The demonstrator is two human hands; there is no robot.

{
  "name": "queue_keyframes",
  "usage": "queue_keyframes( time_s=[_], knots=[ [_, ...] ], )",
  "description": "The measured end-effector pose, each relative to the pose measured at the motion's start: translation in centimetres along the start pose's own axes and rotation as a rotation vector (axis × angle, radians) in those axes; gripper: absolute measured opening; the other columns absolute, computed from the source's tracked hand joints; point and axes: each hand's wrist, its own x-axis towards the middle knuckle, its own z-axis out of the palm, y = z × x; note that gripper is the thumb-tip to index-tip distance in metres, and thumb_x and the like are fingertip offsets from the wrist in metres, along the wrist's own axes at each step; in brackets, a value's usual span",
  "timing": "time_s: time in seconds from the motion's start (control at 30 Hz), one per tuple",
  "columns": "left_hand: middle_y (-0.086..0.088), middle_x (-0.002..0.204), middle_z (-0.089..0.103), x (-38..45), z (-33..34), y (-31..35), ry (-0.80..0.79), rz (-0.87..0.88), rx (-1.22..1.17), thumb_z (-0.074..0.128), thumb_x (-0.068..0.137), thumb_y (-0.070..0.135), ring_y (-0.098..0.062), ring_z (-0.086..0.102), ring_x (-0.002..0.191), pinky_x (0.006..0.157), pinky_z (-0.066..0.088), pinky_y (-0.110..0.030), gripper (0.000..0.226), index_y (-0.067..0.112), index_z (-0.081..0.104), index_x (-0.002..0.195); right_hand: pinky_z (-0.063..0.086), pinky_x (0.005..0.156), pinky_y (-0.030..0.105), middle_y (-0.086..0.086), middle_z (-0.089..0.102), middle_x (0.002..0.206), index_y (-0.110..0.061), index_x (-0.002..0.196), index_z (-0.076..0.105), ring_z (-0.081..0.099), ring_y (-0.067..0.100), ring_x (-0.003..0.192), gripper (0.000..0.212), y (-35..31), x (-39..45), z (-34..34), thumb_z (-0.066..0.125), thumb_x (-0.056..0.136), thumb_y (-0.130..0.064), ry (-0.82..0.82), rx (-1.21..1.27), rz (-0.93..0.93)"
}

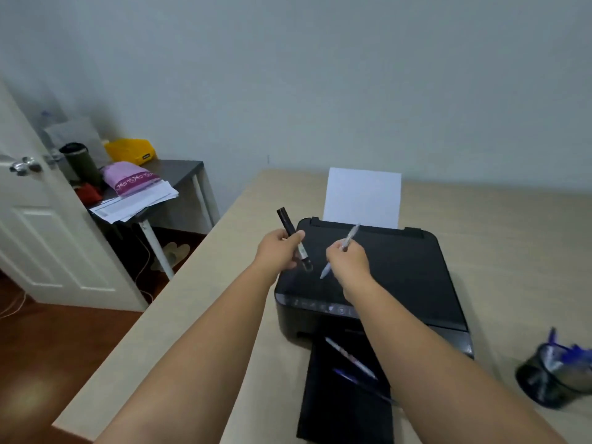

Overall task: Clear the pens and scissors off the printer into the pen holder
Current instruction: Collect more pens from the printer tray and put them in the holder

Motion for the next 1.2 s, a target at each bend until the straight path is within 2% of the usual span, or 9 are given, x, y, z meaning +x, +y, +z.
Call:
queue_keyframes(
  time_s=[0.1,0.3,0.5,0.6,0.73,0.87,0.93,1.03,1.2],
  knots=[
    [-0.004,0.085,0.069,-1.0,5.2,2.2,-0.122,0.072,0.036,0.065,0.089,0.036,-0.019,0.069,0.081,0.07,0.062,-0.034,0.021,0.015,0.064,0.091,0.037,0.051,0.027,0.002,0.058,0.075,-0.013,0.095,0.062,0.052,0.013,0.061,0.019,0.5,0.8,-4.9,0.047,0.089,-0.024,0.121,0.101,0.013],
    [-0.003,0.102,0.069,-4.8,18.5,5.2,-0.36,0.176,0.13,0.069,0.085,0.026,-0.018,0.07,0.092,0.067,0.06,-0.027,0.022,0.023,0.061,0.105,0.046,0.063,0.036,0.003,0.062,0.065,-0.018,0.075,0.069,0.056,0.02,0.063,0.025,3.2,0.8,-19.5,0.046,0.083,-0.027,0.373,0.158,-0.014],
    [-0.009,0.108,0.068,-9.6,30.2,4.9,-0.597,0.163,0.166,0.066,0.089,0.024,-0.025,0.069,0.098,0.073,0.059,-0.032,0.021,0.018,0.062,0.108,0.039,0.051,0.028,0.012,0.073,0.077,-0.018,0.08,0.066,0.055,0.017,0.057,0.019,9.0,-0.3,-32.5,0.048,0.084,-0.023,0.605,0.041,0.009],
    [-0.005,0.106,0.068,-11.7,34.7,4.2,-0.671,0.174,0.187,0.067,0.089,0.027,-0.023,0.067,0.101,0.065,0.056,-0.027,0.015,0.022,0.063,0.103,0.036,0.047,0.025,0.004,0.069,0.068,-0.019,0.095,0.06,0.054,0.011,0.053,0.014,12.7,-1.4,-36.6,0.054,0.082,-0.018,0.672,-0.02,0.06],
    [0.001,0.092,0.068,-13.2,38.9,3.2,-0.668,0.212,0.242,0.071,0.084,0.031,-0.02,0.067,0.089,0.07,0.062,-0.036,0.01,0.027,0.065,0.091,0.039,0.049,0.025,0.003,0.063,0.069,-0.018,0.101,0.057,0.057,0.015,0.055,0.023,16.6,-2.0,-39.5,0.058,0.079,-0.012,0.685,-0.023,0.168],
    [0.004,0.079,0.064,-13.8,41.3,1.9,-0.661,0.207,0.249,0.072,0.08,0.029,-0.02,0.064,0.079,0.072,0.062,-0.04,0.009,0.03,0.064,0.082,0.056,0.08,0.044,0.016,0.067,0.094,-0.017,0.112,0.053,0.064,0.03,0.078,0.029,18.6,-1.3,-40.0,0.056,0.083,-0.018,0.554,-0.02,0.285],
    [0.004,0.079,0.066,-13.9,42.2,1.3,-0.646,0.215,0.273,0.072,0.08,0.029,-0.019,0.063,0.077,0.077,0.061,-0.041,0.008,0.03,0.064,0.08,0.052,0.082,0.039,0.016,0.06,0.116,-0.017,0.126,0.047,0.061,0.031,0.085,0.044,19.0,-1.3,-40.5,0.057,0.084,-0.024,0.53,-0.115,0.301],
    [0.002,0.095,0.071,-13.8,42.4,0.6,-0.625,0.214,0.336,0.07,0.083,0.034,-0.014,0.061,0.072,0.074,0.056,-0.036,0.015,0.028,0.066,0.096,0.041,0.08,0.032,0.013,0.035,0.14,-0.02,0.133,0.041,0.053,0.024,0.077,0.049,19.0,-1.5,-41.5,0.053,0.086,-0.025,0.569,-0.234,0.272],
    [0.006,0.12,0.062,-13.4,40.4,0.7,-0.503,0.288,0.409,0.067,0.088,0.036,-0.018,0.061,0.108,0.09,0.051,-0.035,0.04,0.026,0.058,0.126,0.043,0.077,0.033,0.01,0.033,0.139,-0.019,0.125,0.046,0.055,0.026,0.076,0.037,17.8,-1.8,-41.3,0.05,0.088,-0.019,0.656,-0.255,0.117]
  ],
)
